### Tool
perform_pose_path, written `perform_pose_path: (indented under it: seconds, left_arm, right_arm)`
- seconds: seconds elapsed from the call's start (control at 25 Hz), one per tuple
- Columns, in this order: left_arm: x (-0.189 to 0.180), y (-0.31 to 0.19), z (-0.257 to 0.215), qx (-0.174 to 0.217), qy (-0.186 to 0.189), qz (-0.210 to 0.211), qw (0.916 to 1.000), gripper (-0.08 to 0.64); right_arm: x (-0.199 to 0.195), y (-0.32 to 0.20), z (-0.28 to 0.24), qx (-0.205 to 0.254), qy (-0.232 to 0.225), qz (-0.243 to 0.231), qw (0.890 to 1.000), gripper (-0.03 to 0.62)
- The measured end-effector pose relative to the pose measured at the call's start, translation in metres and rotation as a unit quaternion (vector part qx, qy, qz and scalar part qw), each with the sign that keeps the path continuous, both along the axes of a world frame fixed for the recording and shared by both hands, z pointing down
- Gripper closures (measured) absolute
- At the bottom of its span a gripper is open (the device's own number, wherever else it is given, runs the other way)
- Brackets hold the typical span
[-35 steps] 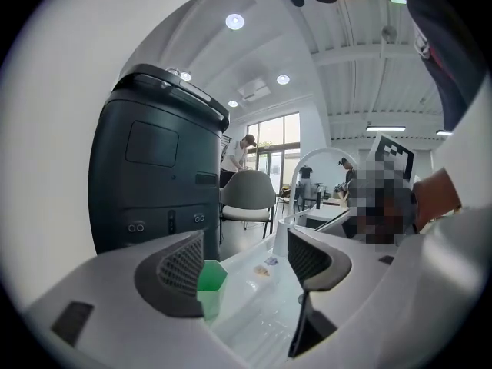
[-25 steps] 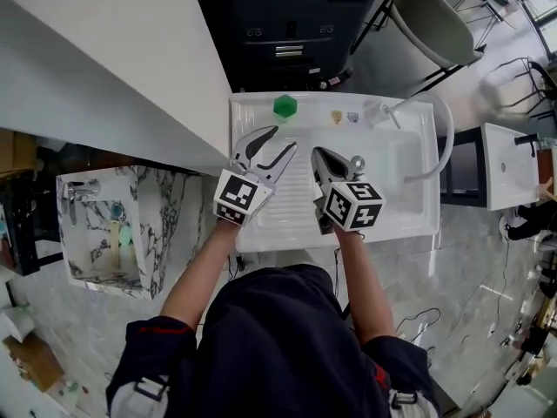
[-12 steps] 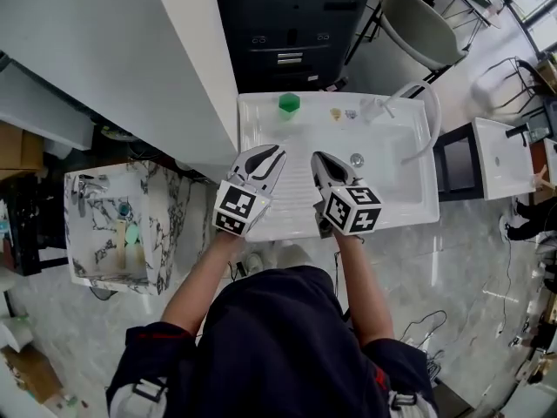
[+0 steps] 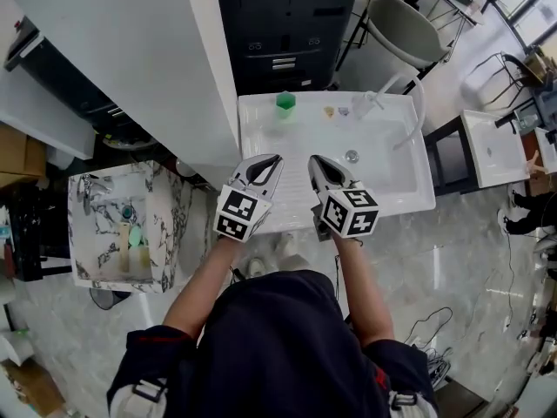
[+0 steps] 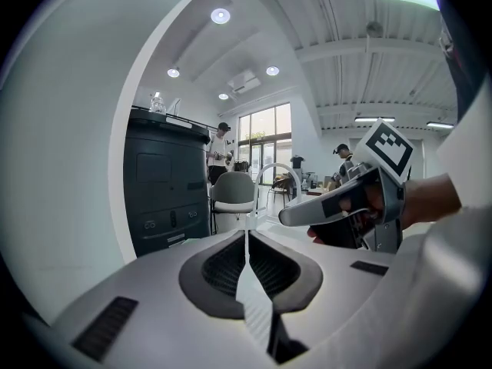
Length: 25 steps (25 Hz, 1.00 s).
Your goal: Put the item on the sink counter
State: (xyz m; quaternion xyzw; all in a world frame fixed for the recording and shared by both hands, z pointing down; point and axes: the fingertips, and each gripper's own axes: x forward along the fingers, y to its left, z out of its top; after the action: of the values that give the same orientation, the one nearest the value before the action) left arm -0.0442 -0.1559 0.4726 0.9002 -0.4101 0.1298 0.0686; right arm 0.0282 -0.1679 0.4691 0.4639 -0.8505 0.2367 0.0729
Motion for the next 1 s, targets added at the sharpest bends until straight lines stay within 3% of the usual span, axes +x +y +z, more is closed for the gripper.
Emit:
perform_pose_path:
  seconds: [0.4,1.0]
  left_arm:
    - [0.002,0.048,-0.023,0.016,0.003,0.024,0.9996,0.544]
    - [-0.030,0.111,-0.038,0.014,0.019,0.042,0.9988,0.545]
  right_arm:
    - [-0.011,0.051,-0.018,0.023,0.005,-0.002,1.000,0.557]
    - [-0.032,0.105,-0.032,0.050,0.011,0.007,0.999,0.557]
